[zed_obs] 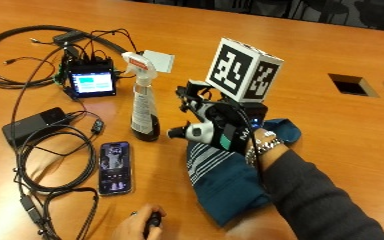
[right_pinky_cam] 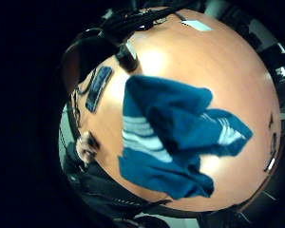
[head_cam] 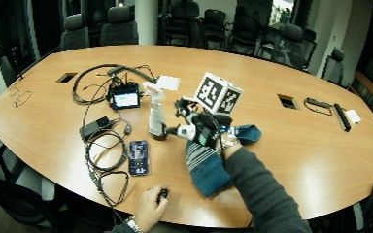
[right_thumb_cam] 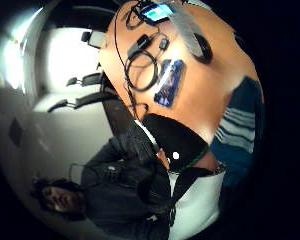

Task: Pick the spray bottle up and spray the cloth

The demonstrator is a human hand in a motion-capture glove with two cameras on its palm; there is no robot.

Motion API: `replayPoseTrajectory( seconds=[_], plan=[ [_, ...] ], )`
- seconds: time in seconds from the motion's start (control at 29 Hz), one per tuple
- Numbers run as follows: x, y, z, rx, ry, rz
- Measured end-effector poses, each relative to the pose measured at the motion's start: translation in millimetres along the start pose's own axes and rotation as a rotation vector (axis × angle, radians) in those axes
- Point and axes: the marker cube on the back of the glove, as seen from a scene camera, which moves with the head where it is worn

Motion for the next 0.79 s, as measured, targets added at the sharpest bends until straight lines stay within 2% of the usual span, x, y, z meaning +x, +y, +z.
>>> replayPoseTrajectory(
  seconds=[0.28,0.52,0.79],
  plan=[
    [-11.2,75.7,21.3,-0.045,0.260,-0.031],
    [-10.6,124.0,42.0,-0.035,0.253,0.037],
    [-0.5,146.8,45.6,0.002,0.255,0.134]
  ],
)
